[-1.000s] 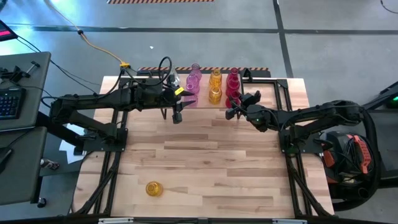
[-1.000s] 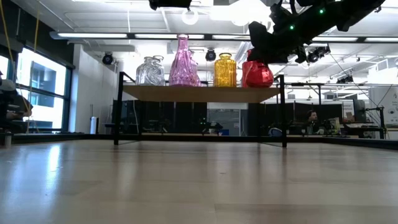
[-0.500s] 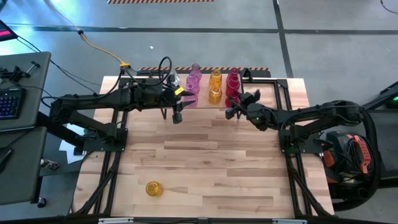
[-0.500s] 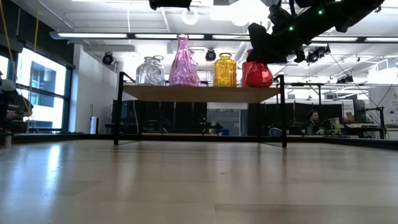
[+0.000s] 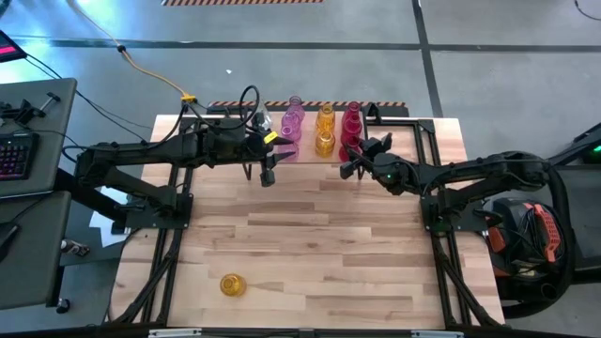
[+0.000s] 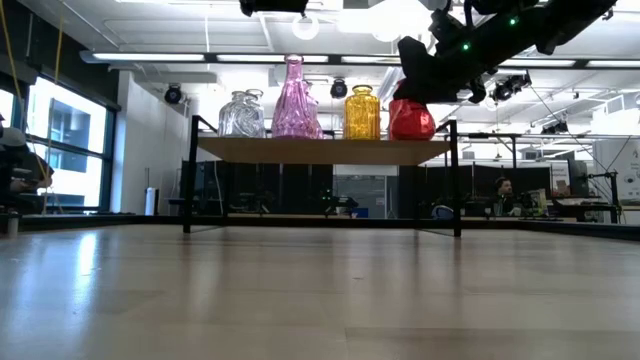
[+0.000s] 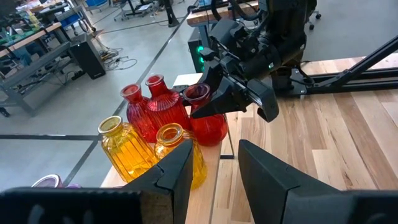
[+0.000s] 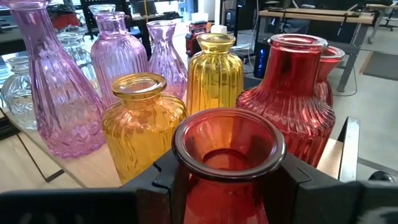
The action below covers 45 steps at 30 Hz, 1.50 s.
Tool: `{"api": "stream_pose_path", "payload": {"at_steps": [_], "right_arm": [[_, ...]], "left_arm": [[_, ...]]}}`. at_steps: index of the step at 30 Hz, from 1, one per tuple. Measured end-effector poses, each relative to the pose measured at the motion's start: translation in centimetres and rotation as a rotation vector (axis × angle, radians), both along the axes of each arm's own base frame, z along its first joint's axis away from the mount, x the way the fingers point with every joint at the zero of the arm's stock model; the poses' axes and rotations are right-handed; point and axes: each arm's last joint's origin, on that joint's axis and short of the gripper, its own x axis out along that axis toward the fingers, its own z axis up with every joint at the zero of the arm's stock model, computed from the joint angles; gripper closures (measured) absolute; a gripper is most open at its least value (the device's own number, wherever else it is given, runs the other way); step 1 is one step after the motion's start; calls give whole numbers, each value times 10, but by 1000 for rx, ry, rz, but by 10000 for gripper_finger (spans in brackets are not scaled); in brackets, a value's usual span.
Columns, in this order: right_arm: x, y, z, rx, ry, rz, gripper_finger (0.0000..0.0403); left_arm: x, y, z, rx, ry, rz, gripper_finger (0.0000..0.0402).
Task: Sort vases onto shelf
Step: Put the red vase on the shelf aligned with the other red vase
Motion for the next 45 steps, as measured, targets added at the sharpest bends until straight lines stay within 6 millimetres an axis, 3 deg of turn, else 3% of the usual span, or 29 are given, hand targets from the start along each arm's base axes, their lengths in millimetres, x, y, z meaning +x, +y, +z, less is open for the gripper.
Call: {"api": "stream_pose_path", "payload": {"at_steps": [10,35,45], "right_arm": [[-1,-1,0,-2,4,-15,270],[-1,-2,-1,-8,19,-30,180],[-5,-1,5,-22,12,-25,176]], "left_arm": [[0,0,0,0,0,0,282],[0,0,0,0,0,0,282],[0,0,0,0,0,0,282]]}}
